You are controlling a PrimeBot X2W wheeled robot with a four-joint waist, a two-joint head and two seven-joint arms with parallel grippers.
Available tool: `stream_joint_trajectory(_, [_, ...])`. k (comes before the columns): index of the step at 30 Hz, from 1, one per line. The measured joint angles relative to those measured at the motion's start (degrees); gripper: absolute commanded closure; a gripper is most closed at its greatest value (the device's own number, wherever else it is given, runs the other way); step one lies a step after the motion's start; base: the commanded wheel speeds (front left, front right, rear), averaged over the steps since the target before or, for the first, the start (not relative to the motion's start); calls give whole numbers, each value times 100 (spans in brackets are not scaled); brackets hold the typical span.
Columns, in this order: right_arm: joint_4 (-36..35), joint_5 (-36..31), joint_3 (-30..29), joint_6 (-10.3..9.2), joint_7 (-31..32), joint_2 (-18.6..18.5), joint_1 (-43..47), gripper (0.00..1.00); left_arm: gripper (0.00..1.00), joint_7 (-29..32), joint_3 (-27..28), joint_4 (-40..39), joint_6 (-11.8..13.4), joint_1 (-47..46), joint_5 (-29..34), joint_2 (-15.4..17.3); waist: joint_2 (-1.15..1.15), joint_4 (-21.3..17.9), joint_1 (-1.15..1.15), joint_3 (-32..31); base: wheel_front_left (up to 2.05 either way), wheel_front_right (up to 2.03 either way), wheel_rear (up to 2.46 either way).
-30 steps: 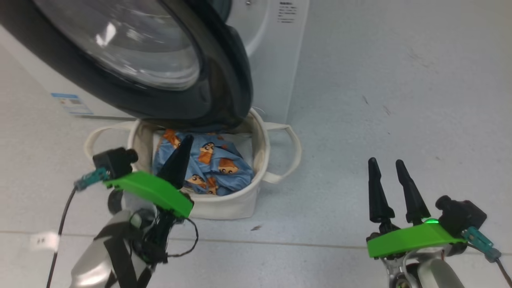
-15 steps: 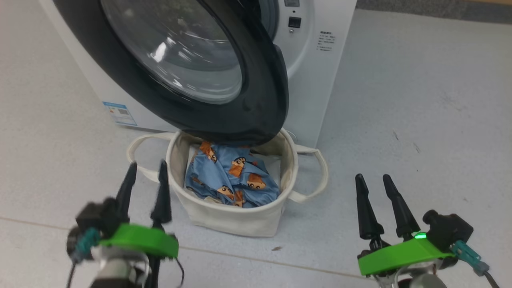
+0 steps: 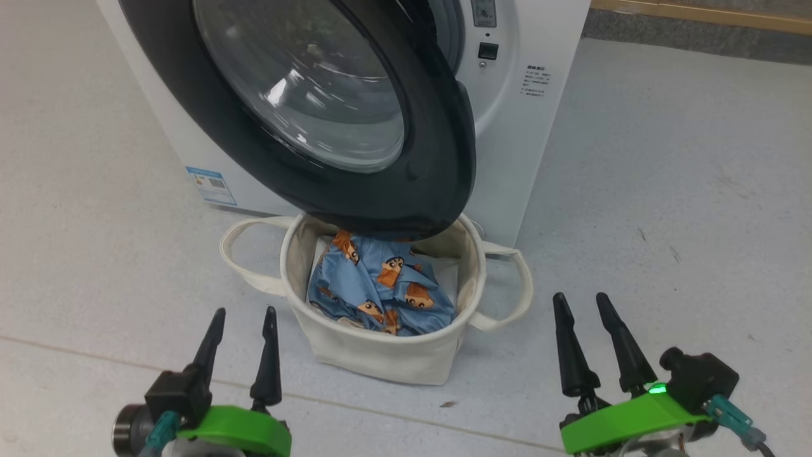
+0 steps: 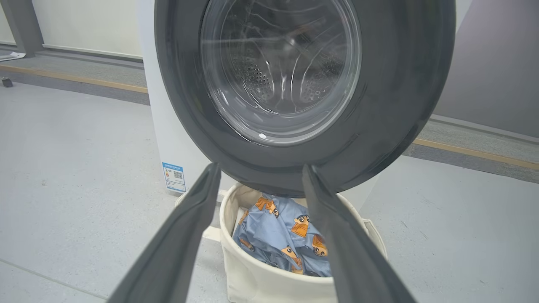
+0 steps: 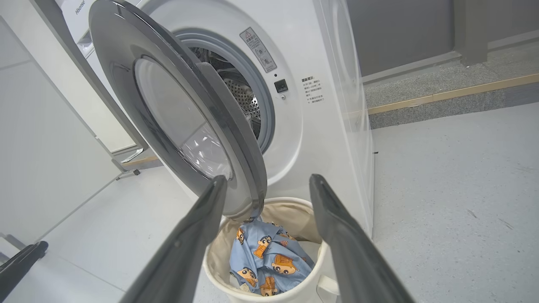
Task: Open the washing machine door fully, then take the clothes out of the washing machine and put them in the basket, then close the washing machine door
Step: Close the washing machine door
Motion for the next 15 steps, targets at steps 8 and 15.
stream_joint_trajectory(8, [-67, -49, 97, 0, 0, 0, -14, 0, 0, 0, 76, 103, -278, 0, 201, -180, 0, 58, 0, 121, 0, 0, 0])
stream_joint_trajectory(15, [-375, -445, 709, 0, 0, -3, -414, 100, 0, 0, -13, 326, -334, -120, 311, -242, 0, 156, 0, 313, 0, 0, 0])
